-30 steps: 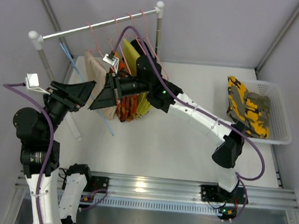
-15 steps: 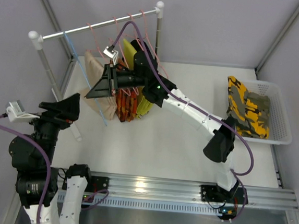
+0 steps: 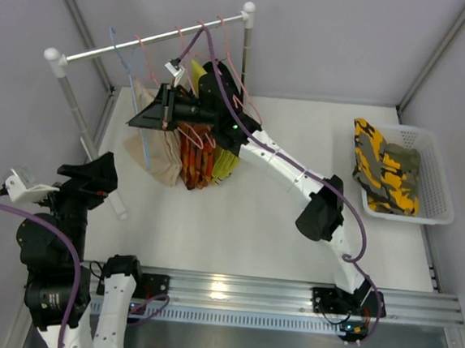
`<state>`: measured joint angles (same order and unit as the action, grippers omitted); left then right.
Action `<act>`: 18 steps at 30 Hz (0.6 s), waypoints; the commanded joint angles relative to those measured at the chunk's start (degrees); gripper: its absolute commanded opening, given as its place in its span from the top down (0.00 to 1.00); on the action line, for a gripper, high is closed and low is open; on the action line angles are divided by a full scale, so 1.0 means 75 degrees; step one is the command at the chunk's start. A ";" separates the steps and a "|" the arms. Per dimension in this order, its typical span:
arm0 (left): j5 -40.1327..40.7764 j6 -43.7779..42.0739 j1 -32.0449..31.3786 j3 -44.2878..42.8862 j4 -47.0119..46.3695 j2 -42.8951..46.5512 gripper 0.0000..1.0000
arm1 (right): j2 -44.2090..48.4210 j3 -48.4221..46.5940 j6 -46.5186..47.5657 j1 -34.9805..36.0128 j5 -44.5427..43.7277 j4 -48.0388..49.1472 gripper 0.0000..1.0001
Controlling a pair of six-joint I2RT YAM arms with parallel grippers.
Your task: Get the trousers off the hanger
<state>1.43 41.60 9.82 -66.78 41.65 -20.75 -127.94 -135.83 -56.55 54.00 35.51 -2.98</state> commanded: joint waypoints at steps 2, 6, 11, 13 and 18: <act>0.0067 -0.0075 0.0119 0.0080 -0.0081 0.0013 0.01 | -0.0448 -0.0545 0.0018 -0.0145 -0.0281 0.0327 1.00; -0.0038 -0.0004 0.0225 0.0104 -0.0069 0.0001 0.01 | -0.0893 -0.0826 -0.0018 -0.0285 -0.0468 0.0679 1.00; -0.0097 0.0054 0.0331 0.0022 -0.0034 -0.0081 0.01 | -0.1152 -0.0956 -0.0170 -0.0391 -0.0504 0.0878 1.00; -0.0120 0.0066 0.0366 0.0022 -0.0033 -0.0115 0.01 | -0.1257 -0.0991 -0.0217 -0.0450 -0.0504 0.0913 1.00; -0.0156 0.0125 0.0448 0.0068 -0.0010 -0.0163 0.01 | -0.1293 -0.1014 -0.0276 -0.0531 -0.0469 0.0949 1.00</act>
<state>0.89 42.09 12.47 -66.22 41.65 -20.80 -136.64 -140.05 -57.76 51.20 32.77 -0.25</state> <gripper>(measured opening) 0.989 0.012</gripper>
